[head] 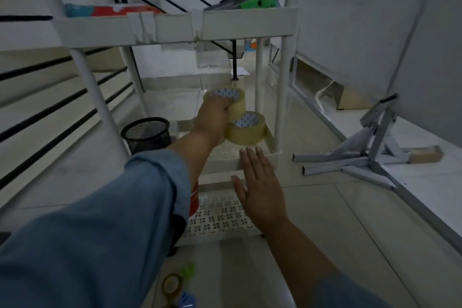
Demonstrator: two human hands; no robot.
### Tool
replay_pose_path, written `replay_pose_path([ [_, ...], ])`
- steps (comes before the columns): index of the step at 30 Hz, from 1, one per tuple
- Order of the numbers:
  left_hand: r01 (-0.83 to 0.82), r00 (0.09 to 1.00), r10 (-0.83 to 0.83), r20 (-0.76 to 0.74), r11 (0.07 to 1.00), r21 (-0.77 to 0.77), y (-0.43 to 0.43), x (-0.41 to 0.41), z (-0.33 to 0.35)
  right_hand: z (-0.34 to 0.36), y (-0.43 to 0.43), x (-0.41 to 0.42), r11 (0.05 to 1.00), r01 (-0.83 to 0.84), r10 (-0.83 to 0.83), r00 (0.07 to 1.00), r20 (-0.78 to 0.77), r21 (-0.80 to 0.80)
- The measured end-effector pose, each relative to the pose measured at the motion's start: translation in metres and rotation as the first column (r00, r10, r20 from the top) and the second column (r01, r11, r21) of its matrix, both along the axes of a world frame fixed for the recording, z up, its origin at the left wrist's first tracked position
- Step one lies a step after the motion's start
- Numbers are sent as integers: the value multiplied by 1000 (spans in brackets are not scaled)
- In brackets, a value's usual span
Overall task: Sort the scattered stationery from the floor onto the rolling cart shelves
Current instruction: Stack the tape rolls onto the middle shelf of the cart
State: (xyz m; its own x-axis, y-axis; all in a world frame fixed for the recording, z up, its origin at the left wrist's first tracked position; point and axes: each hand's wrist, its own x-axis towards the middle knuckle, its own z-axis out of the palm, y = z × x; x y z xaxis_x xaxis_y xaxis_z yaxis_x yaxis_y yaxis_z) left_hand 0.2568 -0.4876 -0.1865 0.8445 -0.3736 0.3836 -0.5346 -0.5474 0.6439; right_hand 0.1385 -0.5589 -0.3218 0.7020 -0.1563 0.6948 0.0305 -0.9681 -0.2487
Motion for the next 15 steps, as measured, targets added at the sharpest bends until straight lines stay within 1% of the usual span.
replay_pose_path([
  [3,10,998,-16,59,995,102,-2,5,-9,-4,-1,4,1000,-3,3,999,49,1],
  [5,17,999,-20,32,996,87,-3,7,-15,-6,0,5,1000,0,0,997,71,2],
  [9,12,999,-14,52,999,47,-2,8,-15,-4,3,5,999,25,-26,996,90,21],
  [11,-2,999,0,48,999,44,-3,9,-14,-4,5,4,999,33,-35,995,90,23],
  [13,10,1000,-10,13,1000,24,-4,12,-15,-4,5,3,999,35,-36,996,86,16],
  [15,14,1000,-15,11,999,38,-6,14,-18,-4,3,4,999,32,-33,996,77,4],
])
